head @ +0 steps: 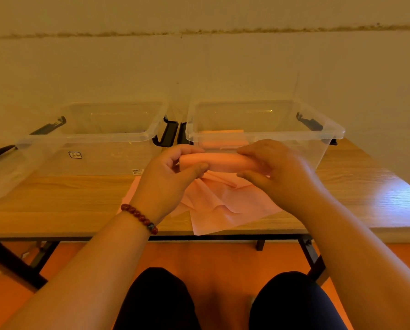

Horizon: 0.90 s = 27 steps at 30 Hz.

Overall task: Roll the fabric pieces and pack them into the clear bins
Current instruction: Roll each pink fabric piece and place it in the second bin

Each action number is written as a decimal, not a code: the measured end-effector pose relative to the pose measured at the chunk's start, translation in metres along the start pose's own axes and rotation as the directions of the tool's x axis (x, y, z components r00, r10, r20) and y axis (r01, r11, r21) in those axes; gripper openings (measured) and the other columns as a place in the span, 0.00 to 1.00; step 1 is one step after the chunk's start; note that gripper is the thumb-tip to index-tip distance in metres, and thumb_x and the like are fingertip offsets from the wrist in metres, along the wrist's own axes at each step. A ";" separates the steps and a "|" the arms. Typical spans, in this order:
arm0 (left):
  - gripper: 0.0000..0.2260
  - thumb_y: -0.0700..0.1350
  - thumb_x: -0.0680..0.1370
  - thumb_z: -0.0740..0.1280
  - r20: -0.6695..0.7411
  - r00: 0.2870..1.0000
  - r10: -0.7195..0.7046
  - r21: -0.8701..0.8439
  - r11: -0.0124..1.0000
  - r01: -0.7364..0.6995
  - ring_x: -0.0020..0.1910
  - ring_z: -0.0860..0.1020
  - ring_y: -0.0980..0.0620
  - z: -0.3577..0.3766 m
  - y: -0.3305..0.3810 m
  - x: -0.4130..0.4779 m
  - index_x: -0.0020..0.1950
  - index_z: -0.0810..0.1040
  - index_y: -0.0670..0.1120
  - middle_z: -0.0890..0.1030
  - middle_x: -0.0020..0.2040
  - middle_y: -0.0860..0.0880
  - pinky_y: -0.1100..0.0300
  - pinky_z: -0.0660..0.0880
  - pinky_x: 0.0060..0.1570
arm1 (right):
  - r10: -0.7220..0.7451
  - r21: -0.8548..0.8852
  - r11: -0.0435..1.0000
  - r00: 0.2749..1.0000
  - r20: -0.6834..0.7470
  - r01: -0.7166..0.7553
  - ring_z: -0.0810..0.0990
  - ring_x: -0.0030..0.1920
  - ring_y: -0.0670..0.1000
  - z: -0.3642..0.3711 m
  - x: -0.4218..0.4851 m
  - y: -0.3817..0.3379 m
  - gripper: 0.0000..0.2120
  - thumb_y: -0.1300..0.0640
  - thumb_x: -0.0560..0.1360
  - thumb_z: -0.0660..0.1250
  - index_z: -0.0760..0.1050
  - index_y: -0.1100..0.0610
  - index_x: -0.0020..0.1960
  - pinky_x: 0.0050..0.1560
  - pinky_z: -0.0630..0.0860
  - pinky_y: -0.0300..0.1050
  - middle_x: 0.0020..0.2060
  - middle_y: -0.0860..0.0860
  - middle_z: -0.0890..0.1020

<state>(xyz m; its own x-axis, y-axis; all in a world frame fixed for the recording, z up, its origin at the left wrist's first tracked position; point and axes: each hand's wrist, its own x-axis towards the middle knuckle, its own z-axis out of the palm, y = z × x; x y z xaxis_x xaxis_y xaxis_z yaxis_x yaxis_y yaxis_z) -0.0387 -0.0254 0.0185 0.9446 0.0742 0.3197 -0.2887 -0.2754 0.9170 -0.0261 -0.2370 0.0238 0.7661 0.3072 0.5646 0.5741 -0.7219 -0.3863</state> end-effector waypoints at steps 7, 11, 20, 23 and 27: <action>0.12 0.46 0.74 0.72 0.011 1.000 0.008 0.055 0.998 -0.009 0.50 0.78 0.58 -0.001 -0.006 0.007 0.48 0.76 0.63 0.77 0.51 0.61 0.56 0.79 0.51 | -0.174 -0.202 0.968 0.979 -0.106 0.150 0.82 0.49 0.60 0.018 0.001 0.002 0.15 0.56 0.73 0.70 0.80 0.58 0.59 0.46 0.79 0.53 0.49 0.54 0.84; 0.12 0.46 0.74 0.71 0.059 0.998 0.038 0.058 0.997 -0.041 0.48 0.79 0.61 -0.007 -0.005 0.012 0.50 0.75 0.64 0.76 0.50 0.63 0.60 0.80 0.49 | -0.170 -0.189 0.971 0.977 -0.125 0.145 0.81 0.49 0.61 0.021 0.007 0.001 0.15 0.55 0.74 0.66 0.80 0.59 0.58 0.46 0.79 0.53 0.49 0.55 0.83; 0.20 0.49 0.77 0.68 0.135 0.979 0.155 0.284 0.940 -0.189 0.51 0.72 0.74 -0.021 -0.004 0.046 0.67 0.69 0.56 0.72 0.59 0.60 0.81 0.68 0.43 | -0.113 -0.187 0.979 0.980 -0.165 0.081 0.79 0.52 0.61 0.014 0.036 0.009 0.12 0.59 0.76 0.69 0.80 0.59 0.59 0.49 0.74 0.50 0.52 0.56 0.82; 0.21 0.50 0.78 0.66 0.184 0.958 0.221 0.469 0.837 -0.283 0.58 0.69 0.63 -0.023 -0.007 0.059 0.70 0.68 0.53 0.70 0.62 0.57 0.77 0.64 0.51 | -0.119 -0.209 0.974 0.980 -0.160 0.085 0.80 0.51 0.61 0.015 0.047 0.015 0.11 0.60 0.76 0.69 0.80 0.59 0.58 0.49 0.75 0.52 0.52 0.57 0.82; 0.20 0.51 0.80 0.60 0.266 0.934 0.238 0.672 0.649 -0.357 0.67 0.66 0.54 -0.025 -0.008 0.080 0.72 0.66 0.50 0.69 0.69 0.51 0.65 0.59 0.60 | -0.154 -0.228 0.966 0.978 -0.141 0.119 0.80 0.49 0.63 0.020 0.064 0.023 0.11 0.61 0.74 0.69 0.80 0.61 0.56 0.48 0.76 0.53 0.49 0.59 0.82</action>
<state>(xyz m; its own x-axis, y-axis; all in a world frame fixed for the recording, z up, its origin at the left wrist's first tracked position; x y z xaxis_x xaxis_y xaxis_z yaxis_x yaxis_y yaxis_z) 0.0353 0.0070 0.0433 0.8552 -0.2512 0.4533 -0.4193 -0.8494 0.3205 0.0419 -0.2219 0.0361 0.6204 0.3240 0.7142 0.5799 -0.8026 -0.1397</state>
